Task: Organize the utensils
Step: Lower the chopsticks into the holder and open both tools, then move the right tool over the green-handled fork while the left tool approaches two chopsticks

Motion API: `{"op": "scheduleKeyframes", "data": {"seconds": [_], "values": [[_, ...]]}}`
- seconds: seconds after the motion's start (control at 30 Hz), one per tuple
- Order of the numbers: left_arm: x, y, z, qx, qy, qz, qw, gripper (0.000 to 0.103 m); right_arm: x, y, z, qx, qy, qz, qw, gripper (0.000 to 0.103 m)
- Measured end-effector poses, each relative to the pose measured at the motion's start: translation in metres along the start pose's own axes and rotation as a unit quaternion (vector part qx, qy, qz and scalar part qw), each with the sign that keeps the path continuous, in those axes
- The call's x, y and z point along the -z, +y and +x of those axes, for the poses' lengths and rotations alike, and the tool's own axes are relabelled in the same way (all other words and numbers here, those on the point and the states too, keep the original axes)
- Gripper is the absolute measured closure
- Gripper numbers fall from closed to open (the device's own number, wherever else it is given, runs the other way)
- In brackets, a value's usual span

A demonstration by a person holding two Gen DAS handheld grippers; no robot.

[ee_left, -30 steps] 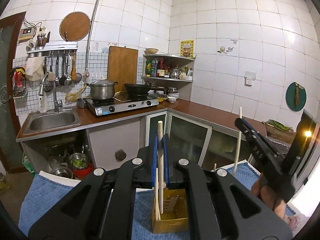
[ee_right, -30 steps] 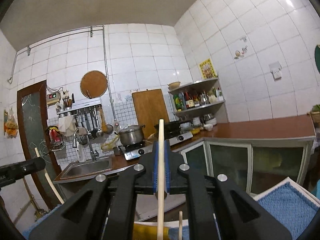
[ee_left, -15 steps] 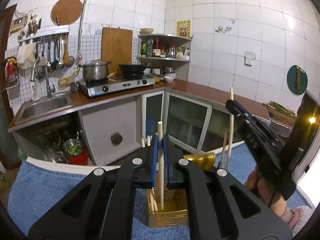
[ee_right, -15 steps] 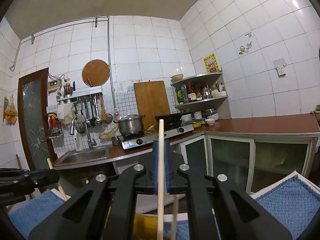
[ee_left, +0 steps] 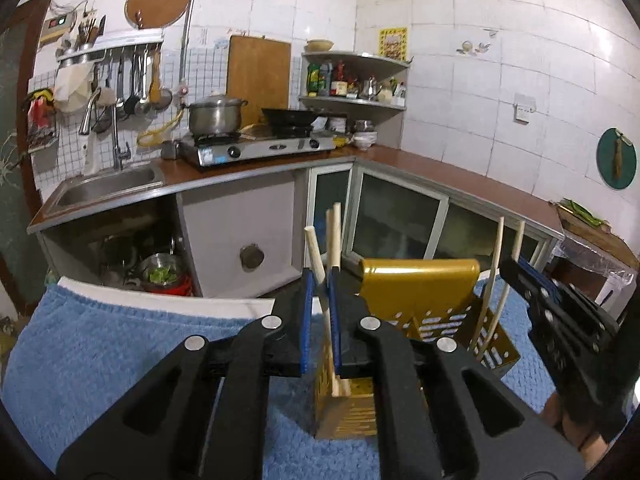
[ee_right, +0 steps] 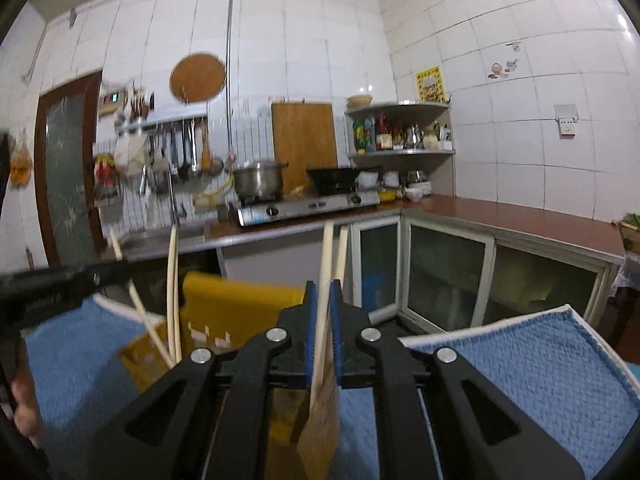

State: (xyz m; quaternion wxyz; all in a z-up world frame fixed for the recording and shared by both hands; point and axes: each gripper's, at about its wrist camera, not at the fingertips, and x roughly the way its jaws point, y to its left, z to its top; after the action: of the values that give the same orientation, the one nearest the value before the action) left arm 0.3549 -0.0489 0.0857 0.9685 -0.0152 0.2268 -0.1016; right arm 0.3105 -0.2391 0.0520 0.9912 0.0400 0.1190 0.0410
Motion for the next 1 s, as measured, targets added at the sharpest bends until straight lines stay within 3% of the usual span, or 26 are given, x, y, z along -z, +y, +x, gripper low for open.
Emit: {"op": "scheduleKeyframes", "data": {"seconds": [0.07,0.13,0.17,0.2,0.23,0.4,0.5,0.63,1.0], "values": [[0.001,0.002,-0.001,-0.002,0.007,-0.002,1.0,0.095,0.005,-0.001,-0.001,-0.003,0.029,0.001,1.0,0.095],[0.003,0.004,-0.005,-0.006,0.013,-0.001,0.9999,0.079,0.008,-0.003,-0.005,-0.004,0.047,0.005,0.999,0.093],[0.004,0.004,-0.011,-0.015,0.009,0.001,0.9999,0.072,0.009,-0.005,-0.008,-0.005,0.051,0.006,0.999,0.083],[0.004,0.005,-0.014,-0.018,0.006,0.003,0.9998,0.056,0.009,-0.007,-0.012,-0.005,0.054,0.008,0.999,0.065],[0.005,0.005,-0.021,-0.023,0.003,0.006,0.9997,0.044,0.008,-0.009,-0.02,-0.002,0.051,0.009,0.999,0.06],[0.01,0.009,-0.046,-0.036,0.007,0.008,0.9993,0.028,0.004,-0.015,-0.044,0.005,0.062,0.006,0.998,0.056],[0.019,0.012,-0.062,-0.035,0.012,0.001,0.9993,0.016,0.005,-0.02,-0.064,0.013,0.07,0.01,0.997,0.047],[0.032,0.011,-0.079,-0.038,0.018,0.005,0.9991,0.011,0.009,-0.026,-0.083,0.027,0.083,0.013,0.996,0.044],[0.082,0.008,-0.095,-0.038,0.069,-0.002,0.9969,0.01,0.053,-0.05,-0.116,0.057,0.135,0.035,0.989,0.044]]}}
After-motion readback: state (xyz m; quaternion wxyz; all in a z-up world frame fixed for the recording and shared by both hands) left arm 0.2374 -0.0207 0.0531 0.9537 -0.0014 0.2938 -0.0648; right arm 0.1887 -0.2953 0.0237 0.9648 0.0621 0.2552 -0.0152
